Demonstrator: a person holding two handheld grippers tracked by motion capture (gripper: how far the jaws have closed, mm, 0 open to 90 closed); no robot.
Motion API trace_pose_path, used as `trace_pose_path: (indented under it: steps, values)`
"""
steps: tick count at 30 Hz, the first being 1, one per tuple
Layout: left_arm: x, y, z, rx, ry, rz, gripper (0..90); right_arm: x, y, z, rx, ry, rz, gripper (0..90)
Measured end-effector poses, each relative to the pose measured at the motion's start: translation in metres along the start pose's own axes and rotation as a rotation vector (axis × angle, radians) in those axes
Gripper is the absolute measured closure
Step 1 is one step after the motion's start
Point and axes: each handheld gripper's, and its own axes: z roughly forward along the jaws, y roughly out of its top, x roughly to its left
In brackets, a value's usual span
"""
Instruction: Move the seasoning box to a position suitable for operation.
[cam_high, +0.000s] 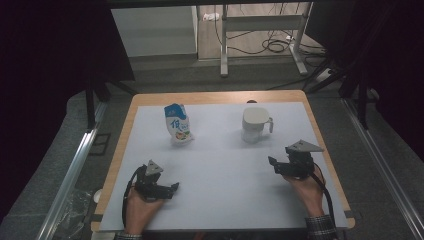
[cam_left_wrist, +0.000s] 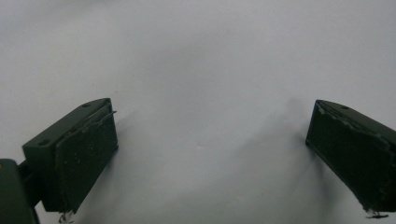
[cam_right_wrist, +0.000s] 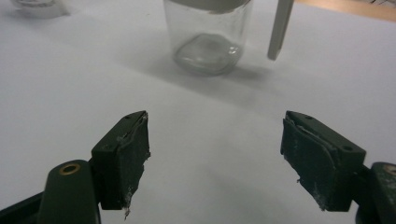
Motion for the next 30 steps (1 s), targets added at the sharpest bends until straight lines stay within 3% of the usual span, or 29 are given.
trace_pose_path:
  steps: [7, 9, 12, 17, 24, 30]
  values:
    - [0.0, 0.0, 0.0, 0.0, 0.0, 0.0, 2.1, -0.003, 0.009, 0.005, -0.01, 0.021, -0.011, 25.1]
    - [0.0, 0.0, 0.0, 0.0, 0.0, 0.0, 2.1, -0.004, 0.012, 0.007, -0.045, 0.012, -0.005, 27.9]
    - [0.0, 0.0, 0.0, 0.0, 0.0, 0.0, 2.1, -0.006, 0.014, 0.009, -0.052, 0.016, 0.002, 28.7]
    - [0.0, 0.0, 0.0, 0.0, 0.0, 0.0, 2.1, -0.013, 0.023, 0.016, -0.082, -0.024, 0.022, 32.9]
    - [0.0, 0.0, 0.0, 0.0, 0.0, 0.0, 2.1, -0.02, 0.029, 0.024, -0.091, -0.039, 0.039, 35.6]
    - [0.0, 0.0, 0.0, -0.001, 0.0, -0.001, 2.1, -0.025, 0.034, 0.037, -0.058, -0.037, 0.043, 39.9]
